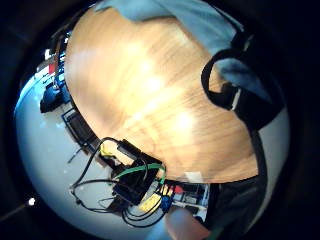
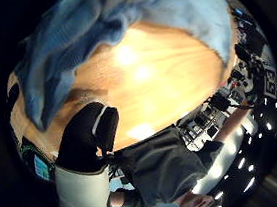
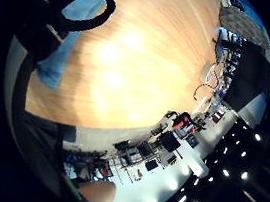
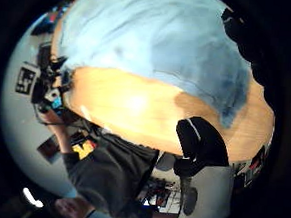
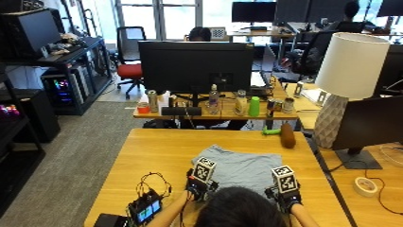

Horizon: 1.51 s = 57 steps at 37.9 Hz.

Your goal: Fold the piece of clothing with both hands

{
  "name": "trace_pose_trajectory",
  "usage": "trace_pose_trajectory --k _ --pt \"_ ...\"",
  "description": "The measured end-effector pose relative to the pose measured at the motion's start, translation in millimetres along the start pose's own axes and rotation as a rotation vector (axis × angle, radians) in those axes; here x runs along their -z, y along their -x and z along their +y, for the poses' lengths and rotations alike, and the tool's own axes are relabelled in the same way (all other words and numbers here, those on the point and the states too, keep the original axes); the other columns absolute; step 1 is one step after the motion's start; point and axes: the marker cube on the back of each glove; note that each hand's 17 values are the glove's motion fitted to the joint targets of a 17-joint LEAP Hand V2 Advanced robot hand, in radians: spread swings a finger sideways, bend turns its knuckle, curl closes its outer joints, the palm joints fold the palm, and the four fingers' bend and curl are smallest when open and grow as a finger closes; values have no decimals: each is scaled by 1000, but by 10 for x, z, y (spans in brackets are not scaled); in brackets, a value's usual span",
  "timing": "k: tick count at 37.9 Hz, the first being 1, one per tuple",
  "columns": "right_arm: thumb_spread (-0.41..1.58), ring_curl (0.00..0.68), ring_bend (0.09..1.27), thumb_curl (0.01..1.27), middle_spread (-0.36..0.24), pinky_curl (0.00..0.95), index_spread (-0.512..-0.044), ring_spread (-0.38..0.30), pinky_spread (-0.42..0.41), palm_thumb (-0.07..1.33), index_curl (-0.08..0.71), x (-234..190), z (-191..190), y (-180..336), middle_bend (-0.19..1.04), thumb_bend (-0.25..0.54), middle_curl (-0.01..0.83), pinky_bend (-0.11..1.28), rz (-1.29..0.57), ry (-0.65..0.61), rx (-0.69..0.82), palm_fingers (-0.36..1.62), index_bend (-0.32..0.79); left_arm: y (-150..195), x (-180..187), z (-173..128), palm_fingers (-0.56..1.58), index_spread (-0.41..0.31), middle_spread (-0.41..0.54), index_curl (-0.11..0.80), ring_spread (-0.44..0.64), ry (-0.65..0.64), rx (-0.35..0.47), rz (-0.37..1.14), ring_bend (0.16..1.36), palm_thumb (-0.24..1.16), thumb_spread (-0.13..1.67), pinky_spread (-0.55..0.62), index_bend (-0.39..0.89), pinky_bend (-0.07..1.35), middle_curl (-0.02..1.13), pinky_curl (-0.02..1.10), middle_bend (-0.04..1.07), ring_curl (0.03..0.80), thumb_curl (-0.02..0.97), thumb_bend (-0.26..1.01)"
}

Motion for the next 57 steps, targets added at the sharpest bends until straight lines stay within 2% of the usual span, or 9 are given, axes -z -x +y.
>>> trace_pose_trajectory --k 8,13,20,24,30,39,43,50,57 --pt "1081 358 630 342 -114 344 -282 -162 -121 902 200 -141 -225 -21 246 145 387 578 124 -273 -58 963 153 -45 182 -259 974 -106 -77 246 -128 -329 -84 -132 594 578 1076 -312 278 797 325 343 313 276 325 97" --pt "1001 377 623 388 -143 359 -277 -209 -240 1019 264 -97 -229 -5 243 168 403 587 151 -263 -41 1240 193 -22 180 -205 1135 -177 -166 295 -232 -247 -136 -150 549 705 1002 -392 278 685 392 340 380 306 388 118" --pt "959 400 640 408 -164 366 -272 -236 -301 1097 316 133 75 -76 258 165 423 558 102 -120 6 1304 182 264 229 -89 1184 -223 -236 331 -295 -95 -46 -94 520 804 800 -439 206 636 440 342 382 339 478 87" --pt "947 404 631 405 -177 367 -271 -242 -319 1109 333 412 333 -96 275 145 434 555 88 -127 32 1317 177 348 391 -78 1196 -237 -258 349 -310 -203 -184 -172 505 822 751 -448 180 616 450 344 364 351 510 59" --pt "933 411 637 401 -184 368 -270 -252 -339 1122 349 951 555 -148 298 115 446 551 113 -218 16 1333 166 329 734 -46 1236 -260 -279 374 -329 -69 -389 -64 479 870 613 -458 181 604 468 350 371 363 572 31" --pt "919 417 640 399 -188 371 -271 -257 -351 1147 368 1534 338 -277 314 78 457 551 174 -339 -81 1331 168 450 1345 -108 1255 -285 -296 415 -341 -99 -303 -15 463 907 479 -462 190 566 495 354 389 385 642 -11" --pt "912 422 648 399 -189 375 -271 -256 -361 1158 375 1601 -31 -350 318 63 459 564 141 -328 -131 1348 167 499 1473 -6 1251 -292 -299 433 -345 -39 -105 31 461 915 437 -456 195 543 504 355 390 395 666 -18" --pt "918 429 655 399 -191 384 -268 -253 -362 1181 380 1569 -370 -290 341 45 469 582 8 -416 -218 1341 152 604 1434 -558 1235 -297 -301 459 -345 -83 216 24 451 915 396 -440 186 516 518 361 392 407 701 -24" --pt "1041 429 621 392 -170 392 -271 -228 -296 1125 324 1610 -266 -326 348 2 476 590 -6 -513 -359 1097 53 715 1571 -775 787 -198 -191 388 -268 -351 275 53 520 563 848 -352 44 620 464 419 102 442 600 -108"
